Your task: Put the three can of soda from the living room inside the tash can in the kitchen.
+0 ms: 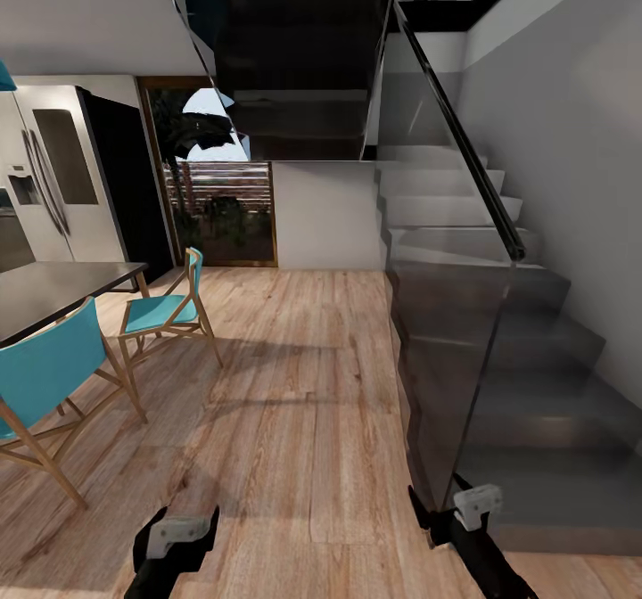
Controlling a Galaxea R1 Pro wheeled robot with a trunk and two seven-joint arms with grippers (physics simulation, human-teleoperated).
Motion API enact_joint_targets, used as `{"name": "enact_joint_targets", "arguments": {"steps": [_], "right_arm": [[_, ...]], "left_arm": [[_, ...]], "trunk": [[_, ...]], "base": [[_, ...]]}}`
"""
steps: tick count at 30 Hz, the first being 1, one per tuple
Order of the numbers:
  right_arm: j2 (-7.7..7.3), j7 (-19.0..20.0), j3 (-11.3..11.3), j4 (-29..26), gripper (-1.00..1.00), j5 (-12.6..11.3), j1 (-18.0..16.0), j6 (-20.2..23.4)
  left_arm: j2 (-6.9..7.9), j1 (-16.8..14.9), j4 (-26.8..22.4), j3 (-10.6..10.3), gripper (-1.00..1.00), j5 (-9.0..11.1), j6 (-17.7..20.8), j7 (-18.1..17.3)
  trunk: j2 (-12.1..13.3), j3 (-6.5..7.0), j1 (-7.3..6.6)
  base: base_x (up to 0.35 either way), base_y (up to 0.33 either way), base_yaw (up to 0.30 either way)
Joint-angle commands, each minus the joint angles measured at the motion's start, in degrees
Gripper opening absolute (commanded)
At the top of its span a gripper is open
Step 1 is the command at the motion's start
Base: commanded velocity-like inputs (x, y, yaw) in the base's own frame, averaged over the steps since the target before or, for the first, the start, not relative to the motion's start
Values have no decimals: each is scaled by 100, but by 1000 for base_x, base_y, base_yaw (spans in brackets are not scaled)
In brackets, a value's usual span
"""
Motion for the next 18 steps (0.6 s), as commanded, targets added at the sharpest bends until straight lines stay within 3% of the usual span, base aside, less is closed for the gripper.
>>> {"name": "enact_joint_targets", "arguments": {"steps": [1,4,5,6,8,11,18], "right_arm": [[-79,164,-126,-237,100,-10,5,67],[-151,442,-600,-382,100,-24,12,143],[-151,442,-600,-382,100,-24,12,143],[-155,553,-1042,-285,100,-31,16,147],[-142,615,-1347,-184,100,-33,18,139],[-118,677,-1587,-37,100,3,21,133],[-108,686,-1597,307,100,20,22,128]], "left_arm": [[16,104,-152,3,100,-26,-57,-5],[64,210,-32,10,100,-38,-316,-9],[64,210,-32,10,100,-38,-316,-9],[88,239,392,14,100,-38,-657,-11],[101,252,949,18,100,-23,-986,-3],[109,252,1600,16,100,-19,-1303,21],[111,236,1751,27,100,-27,-1384,51]], "trunk": [[0,0,0],[0,0,0],[0,0,0],[0,0,0],[0,0,0],[0,0,0],[0,0,0]], "base": [[0,0,0],[0,0,0],[0,0,0],[0,0,0],[0,0,0],[0,0,0],[0,0,0]]}}
